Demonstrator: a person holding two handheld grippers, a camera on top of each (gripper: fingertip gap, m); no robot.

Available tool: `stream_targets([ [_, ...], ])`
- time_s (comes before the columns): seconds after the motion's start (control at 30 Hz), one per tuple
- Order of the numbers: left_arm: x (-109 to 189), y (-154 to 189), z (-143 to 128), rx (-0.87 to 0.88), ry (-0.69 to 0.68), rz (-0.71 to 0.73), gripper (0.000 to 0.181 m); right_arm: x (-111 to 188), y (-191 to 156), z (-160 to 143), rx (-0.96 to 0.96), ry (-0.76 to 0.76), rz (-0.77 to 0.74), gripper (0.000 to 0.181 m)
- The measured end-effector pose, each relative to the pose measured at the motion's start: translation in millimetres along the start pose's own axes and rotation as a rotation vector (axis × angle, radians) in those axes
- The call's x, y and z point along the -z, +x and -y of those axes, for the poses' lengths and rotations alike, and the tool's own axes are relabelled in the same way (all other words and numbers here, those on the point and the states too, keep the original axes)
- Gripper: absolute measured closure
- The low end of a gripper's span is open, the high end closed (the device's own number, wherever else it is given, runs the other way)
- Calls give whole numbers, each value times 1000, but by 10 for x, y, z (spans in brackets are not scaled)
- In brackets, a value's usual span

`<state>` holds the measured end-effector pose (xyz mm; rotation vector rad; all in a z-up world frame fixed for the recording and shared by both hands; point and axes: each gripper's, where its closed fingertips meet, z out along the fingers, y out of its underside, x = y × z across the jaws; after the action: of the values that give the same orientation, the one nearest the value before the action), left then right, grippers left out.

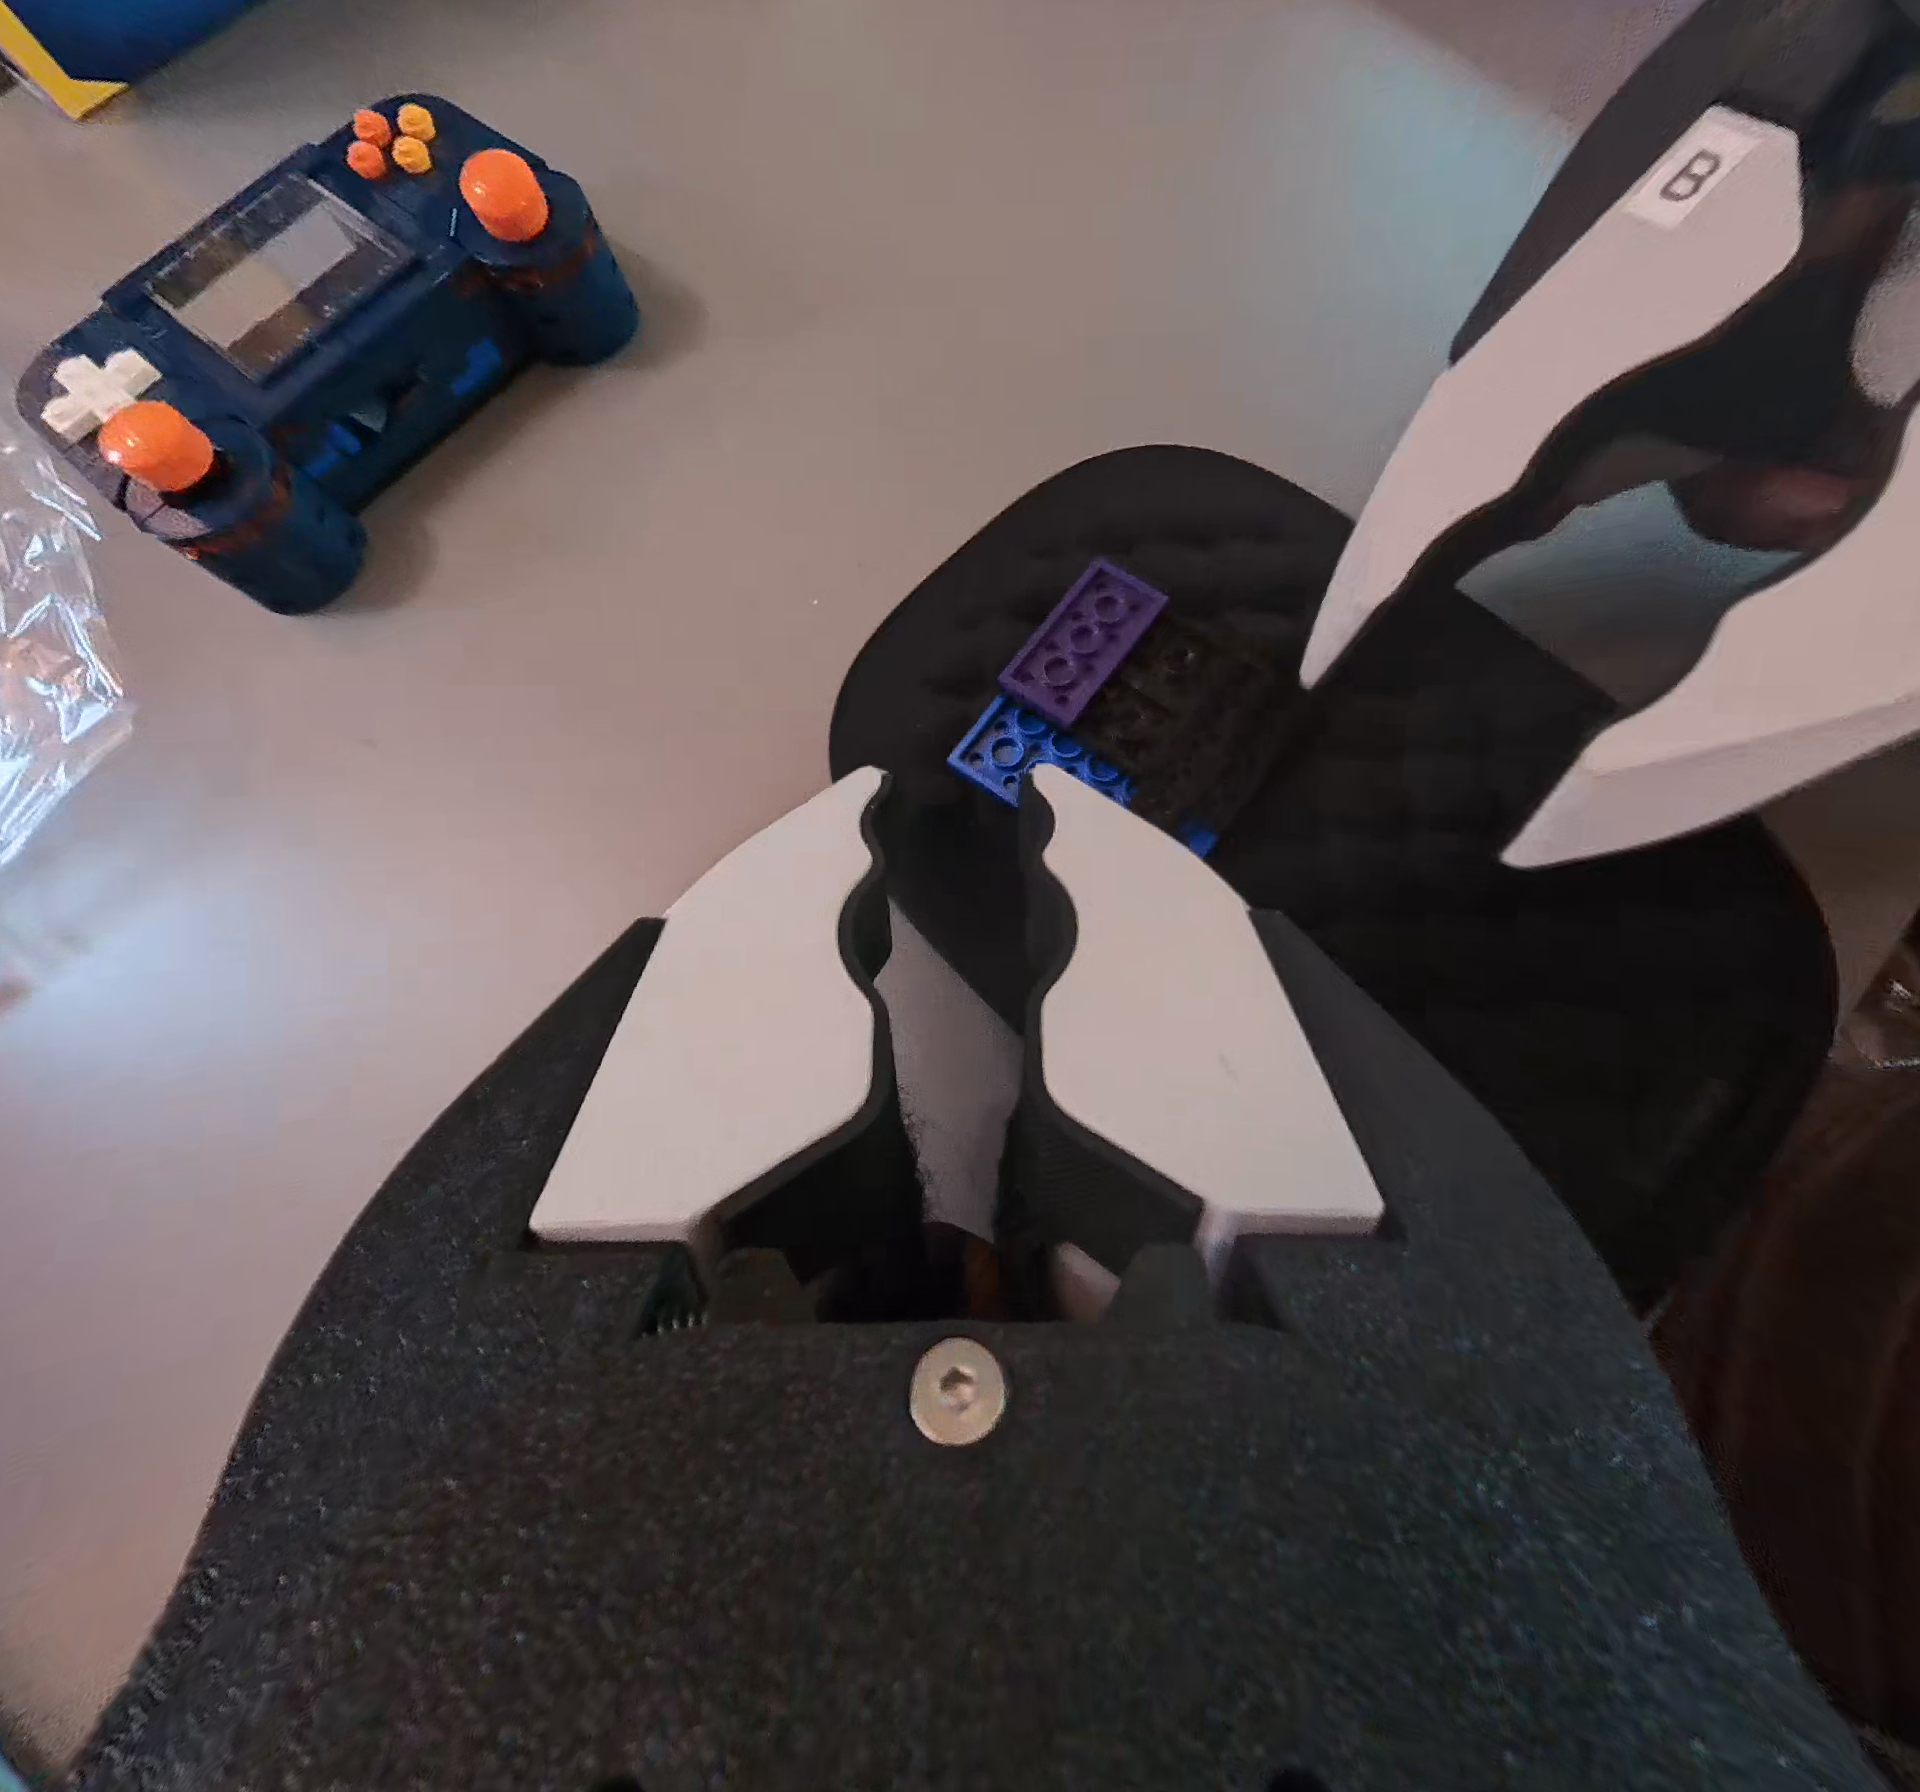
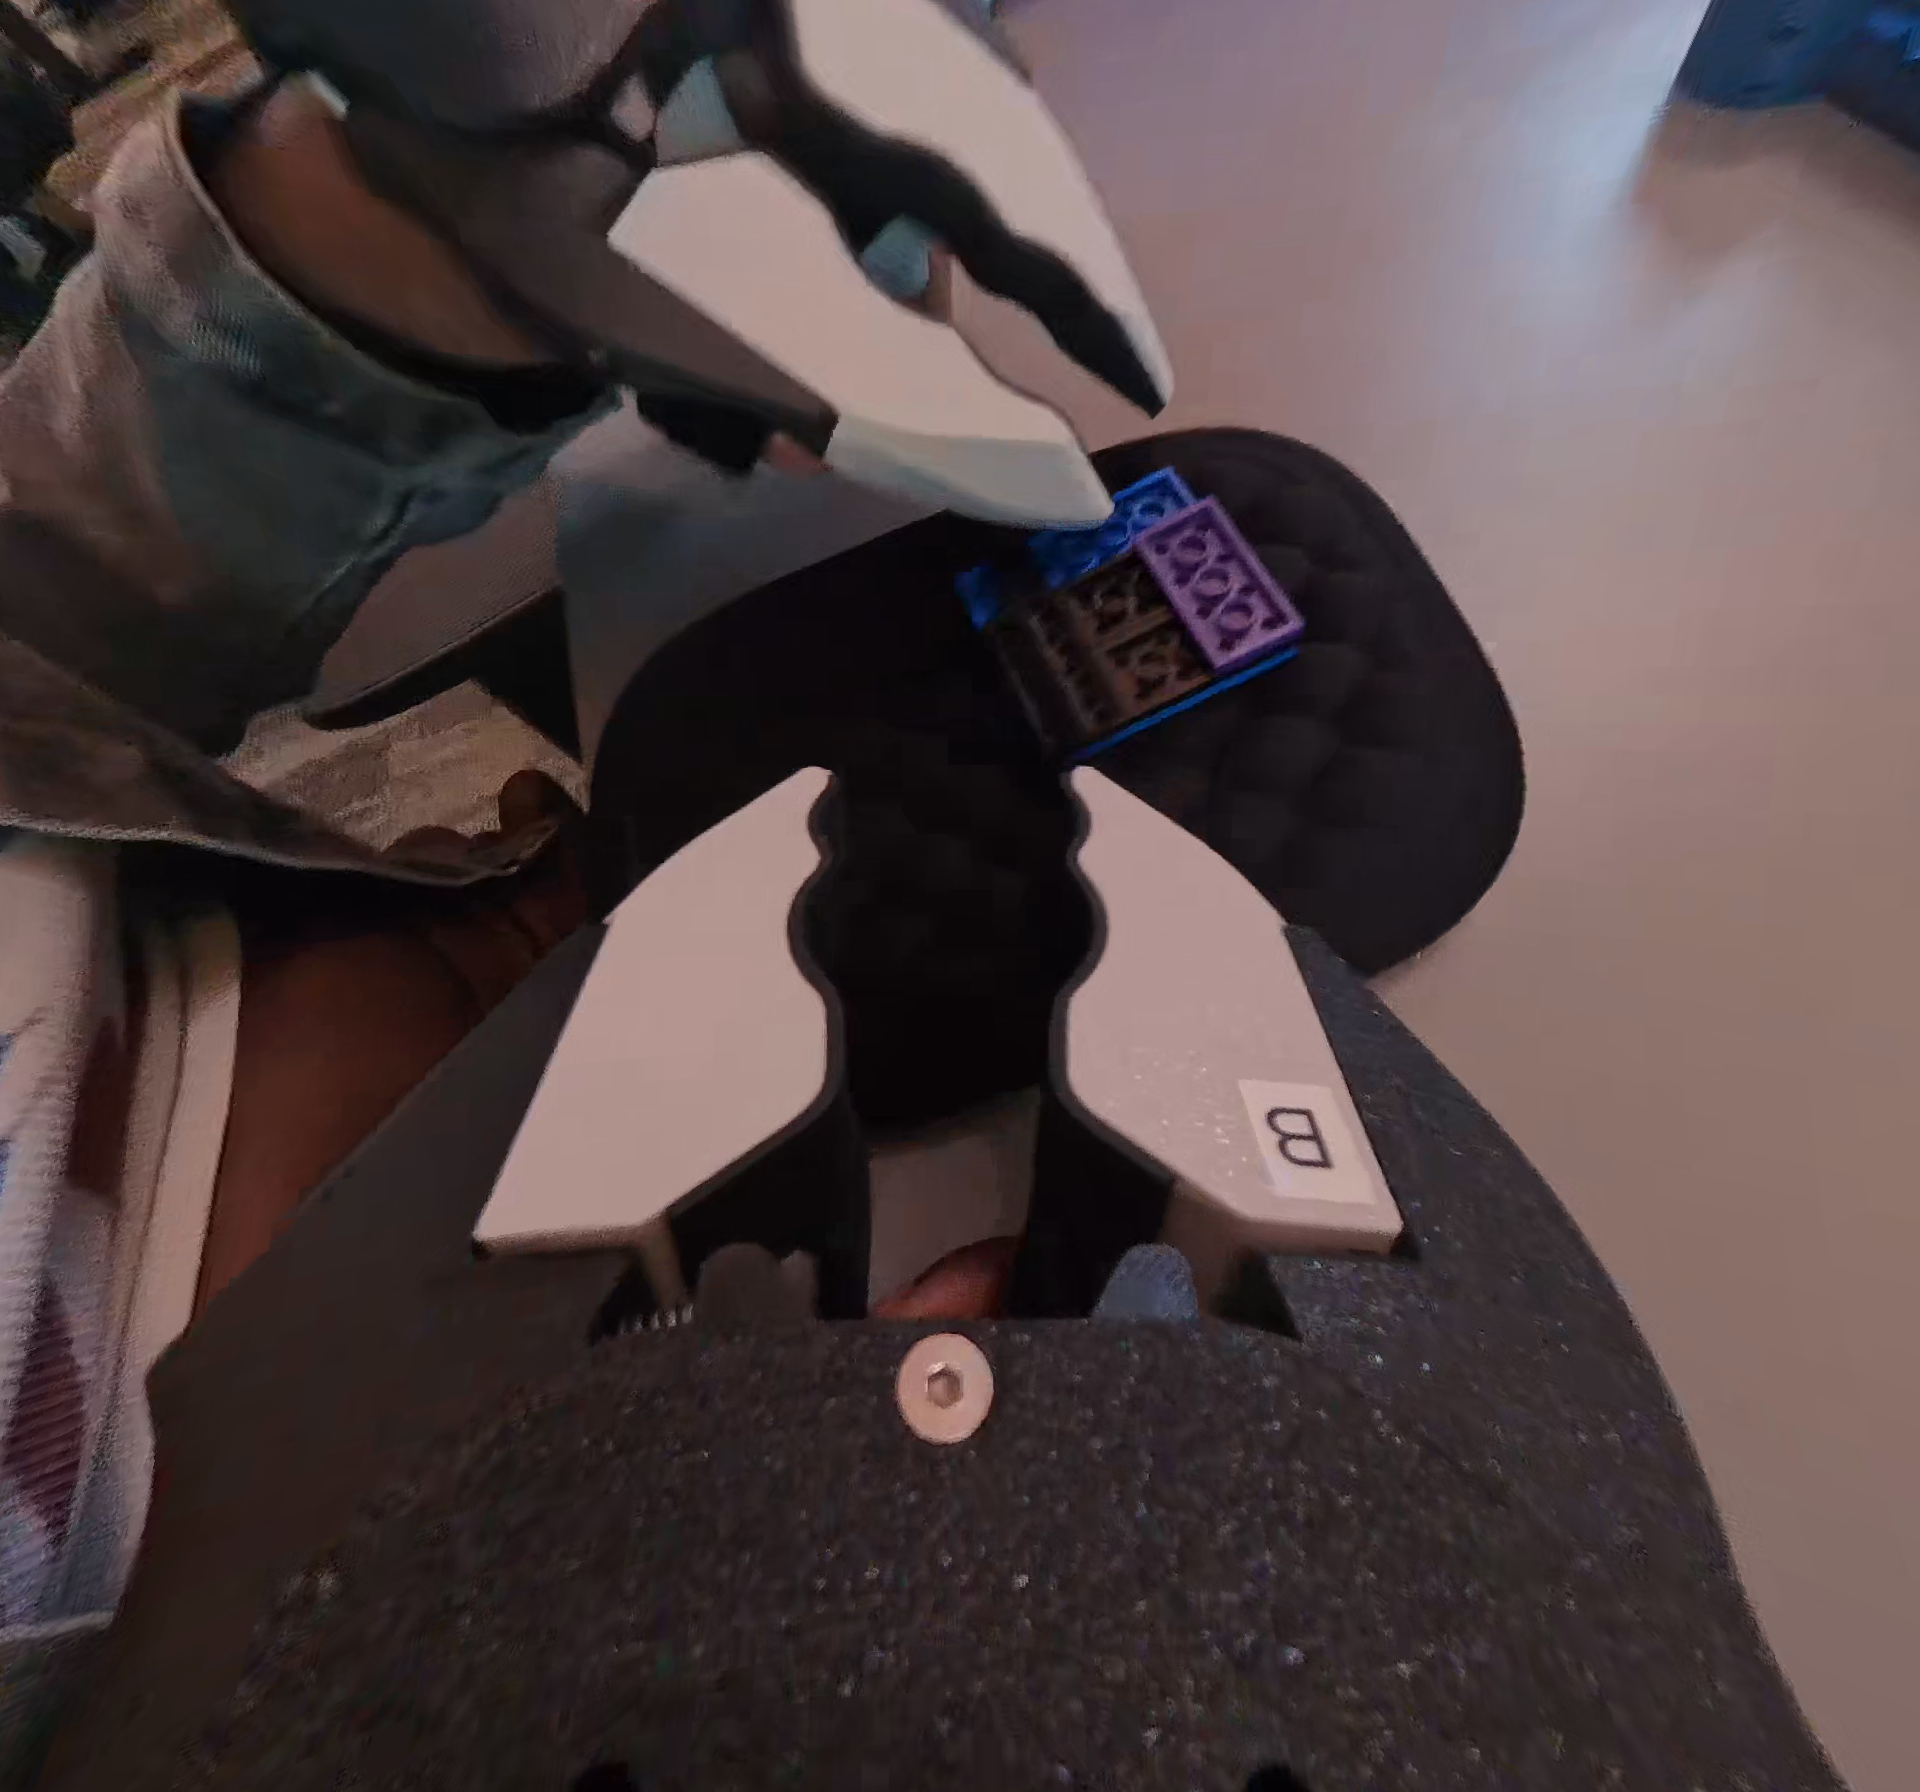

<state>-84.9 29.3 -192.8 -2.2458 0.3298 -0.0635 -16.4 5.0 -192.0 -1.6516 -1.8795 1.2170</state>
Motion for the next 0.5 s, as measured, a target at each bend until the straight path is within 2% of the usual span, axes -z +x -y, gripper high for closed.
stream_targets([
  [0.07, 49, 3, 43, -17, 8, -12, 160, 85, 57, 0, 33, -26, -28, 136],
  [0.17, 177, 120, 125, -24, 75, -73, 160, 251, 237, 169, 123, -20, -64, 141],
  [0.23, 214, 233, 183, 2, 117, -126, 159, 270, 305, 307, 199, -64, -33, 142],
  [0.33, 107, 212, 141, 33, 76, -101, 160, 128, 350, 398, 326, -213, 60, 143],
  [0.43, -20, 244, 47, 68, 14, -129, 165, -68, 464, 343, 387, -392, 120, 149],
  [0.5, -37, 274, 55, 95, 22, -155, 172, -153, 492, 298, 403, -476, 161, 151],
])
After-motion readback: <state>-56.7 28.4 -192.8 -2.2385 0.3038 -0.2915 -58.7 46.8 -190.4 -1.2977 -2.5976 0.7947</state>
